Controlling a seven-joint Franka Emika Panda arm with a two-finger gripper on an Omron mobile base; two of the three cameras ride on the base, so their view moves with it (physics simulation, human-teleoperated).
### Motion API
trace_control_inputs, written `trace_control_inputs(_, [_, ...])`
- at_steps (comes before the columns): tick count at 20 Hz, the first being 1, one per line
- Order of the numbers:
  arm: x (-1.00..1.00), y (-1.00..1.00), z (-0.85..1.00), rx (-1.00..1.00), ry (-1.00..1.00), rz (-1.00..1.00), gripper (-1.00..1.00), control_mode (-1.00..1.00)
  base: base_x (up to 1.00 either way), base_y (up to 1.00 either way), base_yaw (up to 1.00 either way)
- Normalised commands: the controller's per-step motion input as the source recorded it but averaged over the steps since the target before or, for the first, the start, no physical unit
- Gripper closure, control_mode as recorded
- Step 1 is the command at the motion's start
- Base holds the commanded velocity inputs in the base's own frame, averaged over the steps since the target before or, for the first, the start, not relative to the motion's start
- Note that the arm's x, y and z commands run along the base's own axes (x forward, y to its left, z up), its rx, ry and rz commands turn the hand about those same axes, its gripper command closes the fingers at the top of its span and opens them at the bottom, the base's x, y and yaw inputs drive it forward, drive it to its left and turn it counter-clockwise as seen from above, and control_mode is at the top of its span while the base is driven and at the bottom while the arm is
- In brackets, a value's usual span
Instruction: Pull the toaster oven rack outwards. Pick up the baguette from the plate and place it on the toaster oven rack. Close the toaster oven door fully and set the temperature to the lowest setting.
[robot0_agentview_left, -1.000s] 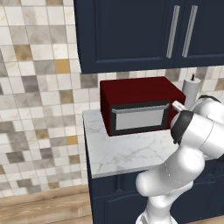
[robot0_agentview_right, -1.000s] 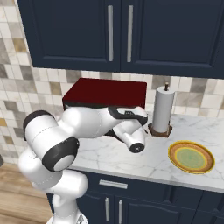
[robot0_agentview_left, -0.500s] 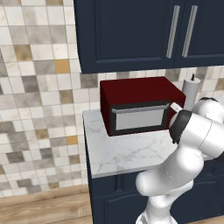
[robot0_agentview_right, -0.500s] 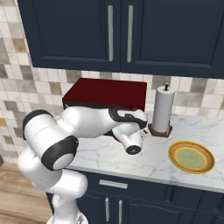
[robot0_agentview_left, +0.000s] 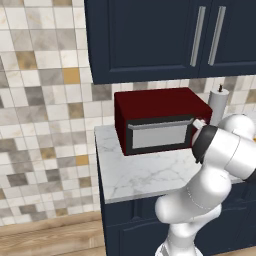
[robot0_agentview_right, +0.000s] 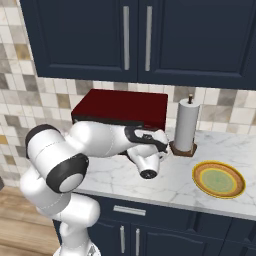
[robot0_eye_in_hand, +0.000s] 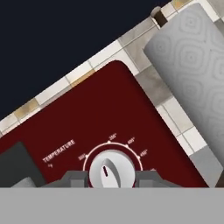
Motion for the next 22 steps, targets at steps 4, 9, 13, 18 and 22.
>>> trace_control_inputs(4, [0.0,-0.18,0.21,-0.21,-0.15,0.0,1.0,-1.0,0.0,0.0,0.0])
trace_control_inputs(9, [0.01,-0.2,0.18,-0.2,-0.13,0.0,1.0,-1.0,0.0,0.0,0.0])
trace_control_inputs(13, [0.04,-0.17,0.19,-0.19,-0.1,0.0,1.0,-1.0,0.0,0.0,0.0])
trace_control_inputs(18, [0.08,-0.16,0.2,-0.2,-0.1,0.0,1.0,-1.0,0.0,0.0,0.0])
trace_control_inputs(22, [0.13,-0.27,0.24,-0.2,-0.08,0.01,1.0,-1.0,0.0,0.0,0.0])
